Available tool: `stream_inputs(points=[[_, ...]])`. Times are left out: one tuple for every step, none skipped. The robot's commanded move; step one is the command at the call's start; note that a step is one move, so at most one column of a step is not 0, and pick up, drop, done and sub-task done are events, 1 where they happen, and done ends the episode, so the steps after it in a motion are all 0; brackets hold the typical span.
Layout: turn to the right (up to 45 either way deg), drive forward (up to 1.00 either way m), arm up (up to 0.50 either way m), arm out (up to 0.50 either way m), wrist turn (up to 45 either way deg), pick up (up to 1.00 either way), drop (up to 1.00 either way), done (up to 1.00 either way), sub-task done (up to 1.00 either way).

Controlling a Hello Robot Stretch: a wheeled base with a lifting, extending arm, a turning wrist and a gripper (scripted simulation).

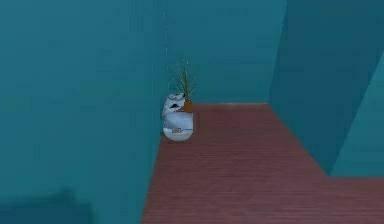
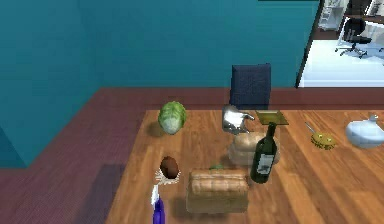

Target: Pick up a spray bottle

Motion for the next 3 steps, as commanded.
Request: stream_inputs(points=[[0.0, 0.00, 0.00, 0.08, 0.0, 0.00, 0.00, 0.00, 0.00], [0.0, 0.00, 0.00, 0.00, 45.0, 0.00, 0.00, 0.00, 0.00], [0.0, 0.00, 0.00, 0.00, 45.0, 0.00, 0.00, 0.00, 0.00]])
